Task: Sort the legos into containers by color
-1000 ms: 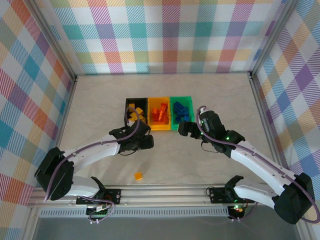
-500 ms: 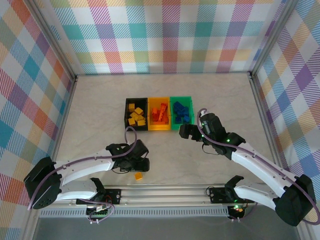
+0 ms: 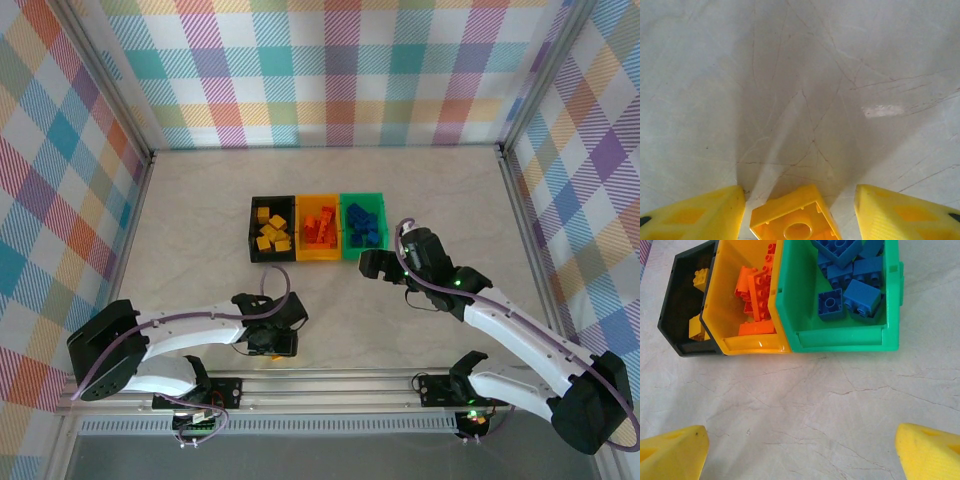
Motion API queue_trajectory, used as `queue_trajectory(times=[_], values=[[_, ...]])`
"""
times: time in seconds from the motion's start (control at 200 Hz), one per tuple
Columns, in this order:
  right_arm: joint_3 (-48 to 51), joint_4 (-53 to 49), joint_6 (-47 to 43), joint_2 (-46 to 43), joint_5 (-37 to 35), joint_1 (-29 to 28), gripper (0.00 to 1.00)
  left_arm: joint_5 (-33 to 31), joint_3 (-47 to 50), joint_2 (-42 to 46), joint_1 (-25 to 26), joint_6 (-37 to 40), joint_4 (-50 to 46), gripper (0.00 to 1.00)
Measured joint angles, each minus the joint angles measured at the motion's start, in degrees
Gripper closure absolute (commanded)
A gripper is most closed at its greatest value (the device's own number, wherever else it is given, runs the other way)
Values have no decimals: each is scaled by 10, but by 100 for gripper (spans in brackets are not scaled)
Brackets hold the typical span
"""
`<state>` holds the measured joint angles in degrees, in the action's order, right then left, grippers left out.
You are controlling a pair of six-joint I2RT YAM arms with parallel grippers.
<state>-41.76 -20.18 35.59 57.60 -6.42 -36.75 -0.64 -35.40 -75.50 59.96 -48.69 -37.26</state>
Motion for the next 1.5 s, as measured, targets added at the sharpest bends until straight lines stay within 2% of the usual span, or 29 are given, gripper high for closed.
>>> queue_trajectory(times=[0.14, 0.38, 0.675, 0.775, 0.975, 1.08, 1.26, 1.5], values=[[5, 0, 0, 0, -2, 0, 4, -17, -1, -9, 7, -2, -10, 56], [8, 0, 0, 0, -2, 1, 4, -25, -4, -8, 8, -2, -21, 65], [8, 0, 0, 0, -4, 4, 4, -30, -15, 3, 2, -4, -26, 67], [9, 0, 0, -1, -4, 5, 4, -36, -45, 20, -34, 9, -28, 67], [9, 0, 0, -2, -4, 8, 4, -57, -153, 17, -162, 53, 16, 66], [9, 0, 0, -2, -4, 9, 4, -84, -234, -46, -203, 80, 42, 66], [9, -1, 0, -3, -4, 13, 4, -136, -363, -175, -235, 122, 65, 66], [9, -5, 0, -11, -5, 20, 4, -186, -466, -281, -288, 148, 64, 66]])
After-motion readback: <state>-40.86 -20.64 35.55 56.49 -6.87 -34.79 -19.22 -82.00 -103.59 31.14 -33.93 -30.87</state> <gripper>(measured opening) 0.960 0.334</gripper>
